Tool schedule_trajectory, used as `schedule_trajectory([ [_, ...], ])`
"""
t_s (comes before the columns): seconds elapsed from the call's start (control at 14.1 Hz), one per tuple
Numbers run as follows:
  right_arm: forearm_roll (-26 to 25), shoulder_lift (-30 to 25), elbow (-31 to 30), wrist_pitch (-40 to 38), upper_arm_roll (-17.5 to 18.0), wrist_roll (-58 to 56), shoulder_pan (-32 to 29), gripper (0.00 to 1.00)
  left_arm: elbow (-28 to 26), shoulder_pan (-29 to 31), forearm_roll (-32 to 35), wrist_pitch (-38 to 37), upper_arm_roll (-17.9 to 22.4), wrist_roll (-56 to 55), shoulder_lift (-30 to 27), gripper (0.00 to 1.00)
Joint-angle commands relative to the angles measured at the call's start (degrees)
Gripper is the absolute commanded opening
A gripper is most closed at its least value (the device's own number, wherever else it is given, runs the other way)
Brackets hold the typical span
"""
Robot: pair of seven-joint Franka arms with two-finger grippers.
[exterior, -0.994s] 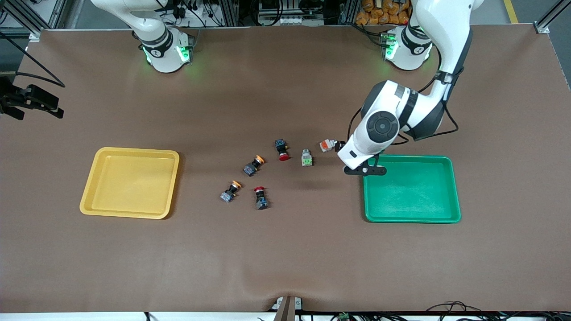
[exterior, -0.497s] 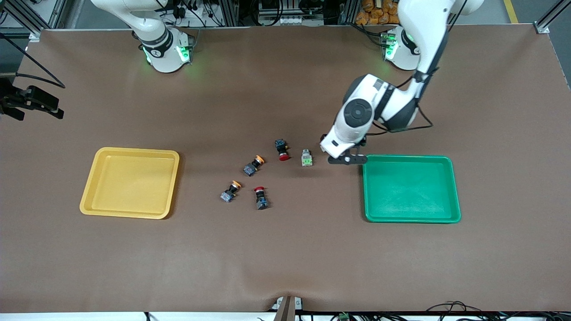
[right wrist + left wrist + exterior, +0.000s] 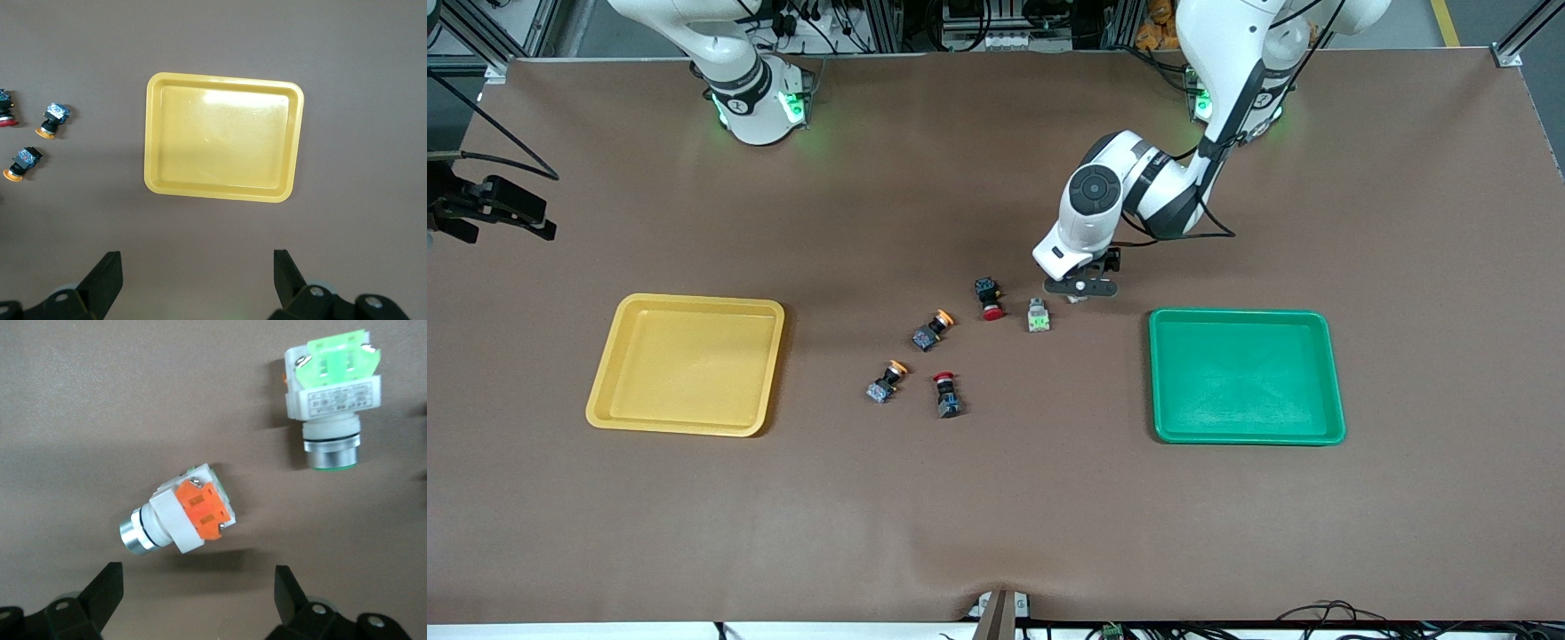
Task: Place green and yellow buttons in trays
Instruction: 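Lower the left gripper and grasp the orange-topped white button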
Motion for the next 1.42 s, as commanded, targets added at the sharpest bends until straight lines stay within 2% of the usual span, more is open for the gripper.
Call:
schedule_trajectory([
  [0.0,0.2,0.2,0.9,-0.4,0.7,0.1,-1.1,1.0,0.0,1.5,1.6,1.4,0.6,0.0,0.1,1.0],
  [0.21,0.2,0.2,0.8,-0.4,0.7,0.1,-1.1,1.0,1.3,3.0,4.6,1.6,0.7,0.0,0.5,1.0],
  [0.57,0.2,0.2,0.8,-0.5,0.7,0.1,-1.1,1.0,6.5,3.6,3.8,1.7,0.4,-1.3,3.4,1.0],
  [0.85,0.2,0.2,0.8,-0.5,0.7,0.1,-1.2,1.0,6.2,2.6,3.8,1.6,0.4,-4.0,4.4,1.0],
  [1.35,0.2,0.2,0.8,-0.5,0.7,0.1,-1.2,1.0,6.6,4.2,3.7,1.4,0.3,-6.9,4.5,1.0],
])
